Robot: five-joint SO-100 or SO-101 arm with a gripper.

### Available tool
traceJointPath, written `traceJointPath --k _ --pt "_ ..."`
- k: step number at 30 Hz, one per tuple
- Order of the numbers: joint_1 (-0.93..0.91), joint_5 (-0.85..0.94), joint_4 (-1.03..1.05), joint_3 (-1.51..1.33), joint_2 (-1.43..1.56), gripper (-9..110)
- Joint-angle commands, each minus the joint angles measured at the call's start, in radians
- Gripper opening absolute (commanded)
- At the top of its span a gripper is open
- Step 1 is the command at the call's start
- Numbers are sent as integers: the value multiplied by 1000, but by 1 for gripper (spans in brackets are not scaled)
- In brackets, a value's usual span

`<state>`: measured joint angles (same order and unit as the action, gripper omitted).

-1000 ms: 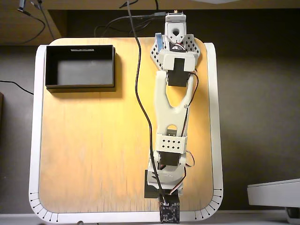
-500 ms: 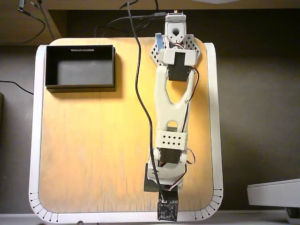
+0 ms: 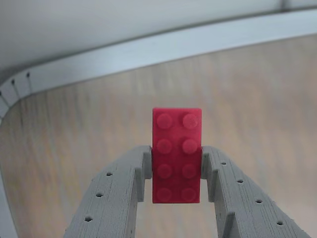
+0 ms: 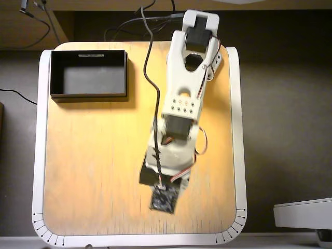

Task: Grasp a lego block and put it in the bin.

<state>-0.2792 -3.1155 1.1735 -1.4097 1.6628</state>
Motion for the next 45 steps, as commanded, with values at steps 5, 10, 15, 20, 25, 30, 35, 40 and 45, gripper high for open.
traceJointPath --k 5,10,15,20,25,30,35,40,45 --pt "-337 -41 278 127 371 0" --pt "-598 -29 377 127 453 0" --pt "-807 43 397 127 482 0" --pt "-989 20 397 120 477 0" --pt "-1112 -49 405 66 474 0" --pt "-1186 -135 403 -17 476 0" --pt "-1238 -198 253 -195 476 0" --pt "-1238 -192 104 -324 476 0" --pt "-1238 -190 -61 -440 474 0"
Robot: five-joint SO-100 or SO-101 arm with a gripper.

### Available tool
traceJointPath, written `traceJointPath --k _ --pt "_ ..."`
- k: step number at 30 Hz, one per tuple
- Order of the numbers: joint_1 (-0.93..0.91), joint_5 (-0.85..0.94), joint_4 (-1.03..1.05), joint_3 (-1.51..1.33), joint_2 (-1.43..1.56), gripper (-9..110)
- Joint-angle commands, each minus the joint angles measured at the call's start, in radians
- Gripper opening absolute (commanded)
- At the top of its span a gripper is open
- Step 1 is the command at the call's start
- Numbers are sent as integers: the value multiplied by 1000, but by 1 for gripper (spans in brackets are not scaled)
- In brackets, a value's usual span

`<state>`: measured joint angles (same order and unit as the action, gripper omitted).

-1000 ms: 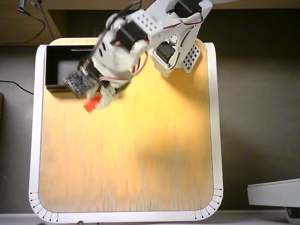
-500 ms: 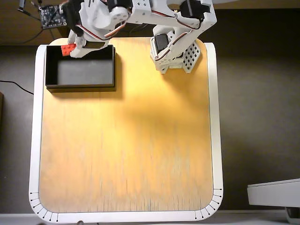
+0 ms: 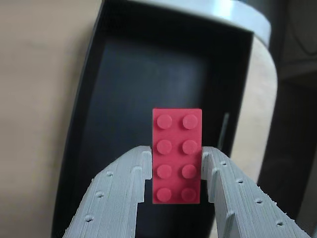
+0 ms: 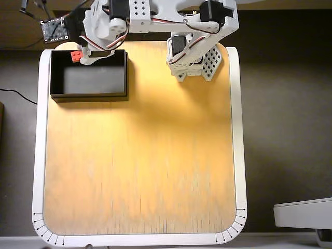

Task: Grasp a lego block and put it in the bin.

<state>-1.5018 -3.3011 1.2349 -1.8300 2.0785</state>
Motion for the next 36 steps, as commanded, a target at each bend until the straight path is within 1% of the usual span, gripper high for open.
traceJointPath --k 1,11,19,32,34,36 --pt "-15 -6 -141 -40 58 0" --pt "-14 -12 -304 -206 58 0" --pt "21 17 -380 -301 58 0" --pt "49 25 -422 -370 58 0" --pt "49 12 -422 -370 58 1" --pt "48 -14 -422 -370 60 8"
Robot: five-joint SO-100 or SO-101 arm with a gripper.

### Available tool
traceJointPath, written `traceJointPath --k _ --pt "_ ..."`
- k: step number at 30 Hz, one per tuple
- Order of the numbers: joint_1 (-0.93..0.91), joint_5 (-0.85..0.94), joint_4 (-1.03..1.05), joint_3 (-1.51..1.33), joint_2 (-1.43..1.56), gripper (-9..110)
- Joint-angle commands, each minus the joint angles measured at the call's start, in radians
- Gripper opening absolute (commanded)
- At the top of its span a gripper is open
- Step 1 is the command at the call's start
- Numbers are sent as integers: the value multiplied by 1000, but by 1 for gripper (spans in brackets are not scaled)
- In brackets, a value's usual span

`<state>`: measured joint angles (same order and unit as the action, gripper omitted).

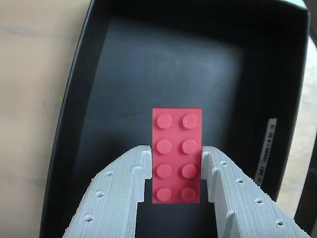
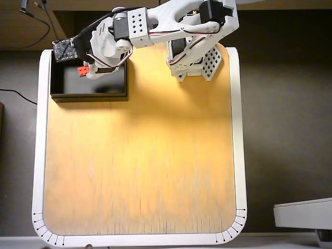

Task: Grasp a lego block and put it in the bin.

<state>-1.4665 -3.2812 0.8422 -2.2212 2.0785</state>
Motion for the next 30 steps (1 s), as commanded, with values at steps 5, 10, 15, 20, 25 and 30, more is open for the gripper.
traceJointPath --k 5,10,15,20,25,30 --pt "8 -52 -28 34 77 16" --pt "2 -60 -12 34 117 21" --pt "-12 -80 5 34 156 27" --pt "-15 -101 55 34 207 36" --pt "-14 -132 87 32 261 50" --pt "-14 -160 89 25 322 60"
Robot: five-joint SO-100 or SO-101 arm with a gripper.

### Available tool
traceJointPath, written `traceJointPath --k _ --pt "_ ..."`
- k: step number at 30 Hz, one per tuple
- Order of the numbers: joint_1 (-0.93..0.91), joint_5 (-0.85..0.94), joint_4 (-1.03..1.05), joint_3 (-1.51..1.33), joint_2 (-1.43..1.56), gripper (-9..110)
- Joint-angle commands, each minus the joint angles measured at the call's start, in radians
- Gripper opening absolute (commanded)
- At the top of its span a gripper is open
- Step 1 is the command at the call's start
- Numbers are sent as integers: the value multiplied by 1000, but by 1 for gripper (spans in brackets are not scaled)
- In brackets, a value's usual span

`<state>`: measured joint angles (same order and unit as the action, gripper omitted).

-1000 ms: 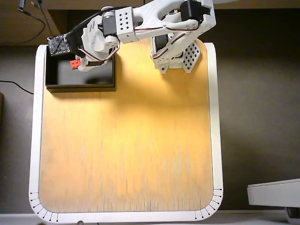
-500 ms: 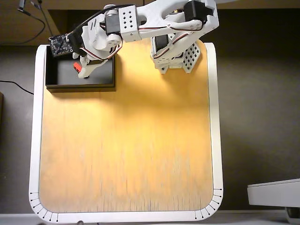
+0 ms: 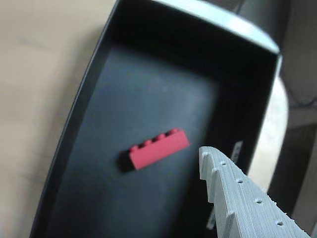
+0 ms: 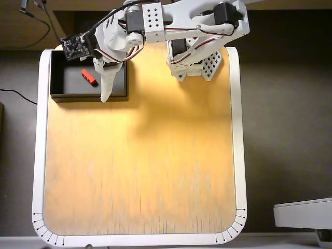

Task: Grasp a lego block and put it in the bin.

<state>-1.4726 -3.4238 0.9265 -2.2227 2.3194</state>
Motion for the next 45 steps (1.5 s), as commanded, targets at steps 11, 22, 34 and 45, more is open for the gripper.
traceJointPath --k 11,22,34,45 --pt "225 66 89 21 278 47" --pt "758 259 117 18 430 34" --pt "1216 279 117 -9 506 9" --pt "1442 295 117 -44 565 0"
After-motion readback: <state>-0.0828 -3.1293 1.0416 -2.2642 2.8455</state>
